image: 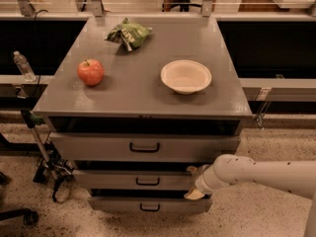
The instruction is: Open middle drawer
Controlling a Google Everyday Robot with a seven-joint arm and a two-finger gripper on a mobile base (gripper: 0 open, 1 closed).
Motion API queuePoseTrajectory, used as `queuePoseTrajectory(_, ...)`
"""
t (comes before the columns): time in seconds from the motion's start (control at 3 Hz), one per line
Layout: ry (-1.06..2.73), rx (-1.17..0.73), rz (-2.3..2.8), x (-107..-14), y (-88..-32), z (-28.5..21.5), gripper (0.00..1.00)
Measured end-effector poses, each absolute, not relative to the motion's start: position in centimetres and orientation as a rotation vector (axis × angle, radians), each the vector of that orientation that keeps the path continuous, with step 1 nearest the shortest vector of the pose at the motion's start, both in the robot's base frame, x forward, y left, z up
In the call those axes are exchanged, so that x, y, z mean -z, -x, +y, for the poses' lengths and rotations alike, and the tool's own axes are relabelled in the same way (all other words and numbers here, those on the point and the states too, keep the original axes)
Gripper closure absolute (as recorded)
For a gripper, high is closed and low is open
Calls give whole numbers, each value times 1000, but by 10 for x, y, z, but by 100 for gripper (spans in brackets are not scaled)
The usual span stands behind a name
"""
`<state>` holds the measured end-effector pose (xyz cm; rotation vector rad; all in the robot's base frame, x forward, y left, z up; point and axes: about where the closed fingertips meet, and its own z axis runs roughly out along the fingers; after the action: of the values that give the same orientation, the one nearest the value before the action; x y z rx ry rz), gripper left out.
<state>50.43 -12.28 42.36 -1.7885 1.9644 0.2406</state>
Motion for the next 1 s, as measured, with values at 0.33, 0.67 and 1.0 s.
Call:
queuePoseTrajectory(0.33, 1796, -252, 1963, -421, -502, -120, 72)
queuePoseTrajectory(0.67, 1796, -252, 1963, -425, -502, -120, 95)
queuePoseTrajectory(1.0, 1797, -253, 1964, -430, -502, -120, 100)
